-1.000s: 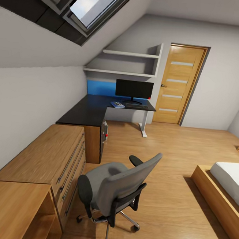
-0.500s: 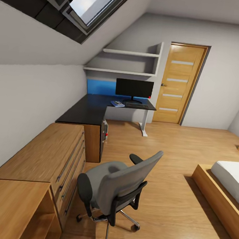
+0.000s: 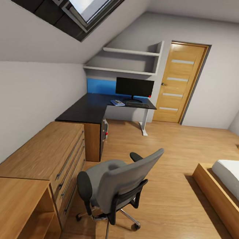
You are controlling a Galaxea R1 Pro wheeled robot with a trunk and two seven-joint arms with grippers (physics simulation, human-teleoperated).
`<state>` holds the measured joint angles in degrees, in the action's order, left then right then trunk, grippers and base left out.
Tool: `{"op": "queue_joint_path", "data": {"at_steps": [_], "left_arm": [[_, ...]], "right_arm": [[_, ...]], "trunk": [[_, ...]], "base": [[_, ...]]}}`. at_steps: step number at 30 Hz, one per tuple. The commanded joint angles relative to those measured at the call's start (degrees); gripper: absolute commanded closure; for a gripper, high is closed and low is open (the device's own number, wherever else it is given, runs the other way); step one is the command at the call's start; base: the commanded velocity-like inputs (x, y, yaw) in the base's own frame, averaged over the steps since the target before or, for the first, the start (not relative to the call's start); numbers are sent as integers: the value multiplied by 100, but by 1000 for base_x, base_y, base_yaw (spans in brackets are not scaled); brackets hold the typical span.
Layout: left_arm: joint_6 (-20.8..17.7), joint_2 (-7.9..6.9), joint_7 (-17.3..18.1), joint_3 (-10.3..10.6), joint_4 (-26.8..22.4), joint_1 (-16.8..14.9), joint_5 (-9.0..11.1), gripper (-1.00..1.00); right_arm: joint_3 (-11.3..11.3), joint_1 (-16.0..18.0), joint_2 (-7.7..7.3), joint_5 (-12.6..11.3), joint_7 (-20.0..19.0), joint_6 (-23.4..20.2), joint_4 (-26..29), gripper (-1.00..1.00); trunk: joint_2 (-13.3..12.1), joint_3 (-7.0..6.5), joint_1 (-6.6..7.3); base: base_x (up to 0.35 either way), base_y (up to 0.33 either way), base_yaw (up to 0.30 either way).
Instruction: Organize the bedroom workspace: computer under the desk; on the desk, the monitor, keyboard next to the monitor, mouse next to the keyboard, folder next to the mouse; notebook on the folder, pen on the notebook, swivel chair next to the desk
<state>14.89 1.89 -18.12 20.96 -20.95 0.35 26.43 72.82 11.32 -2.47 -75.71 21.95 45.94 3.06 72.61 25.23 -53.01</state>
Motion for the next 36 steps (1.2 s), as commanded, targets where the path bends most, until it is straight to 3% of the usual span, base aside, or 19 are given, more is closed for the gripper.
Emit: {"op": "queue_joint_path", "data": {"at_steps": [1, 36], "left_arm": [[16, -4, -42, 49, -10, 0, 46, -100], [73, 11, -43, 49, -6, -1, 37, -100]], "right_arm": [[49, 1, -5, -14, 55, 3, 19, -100], [62, 1, 13, -8, 55, 3, 19, -100]], "trunk": [[45, 23, -23], [1448, 652, -792]], "base": [[0, 0, 0], [0, 0, 0]]}}
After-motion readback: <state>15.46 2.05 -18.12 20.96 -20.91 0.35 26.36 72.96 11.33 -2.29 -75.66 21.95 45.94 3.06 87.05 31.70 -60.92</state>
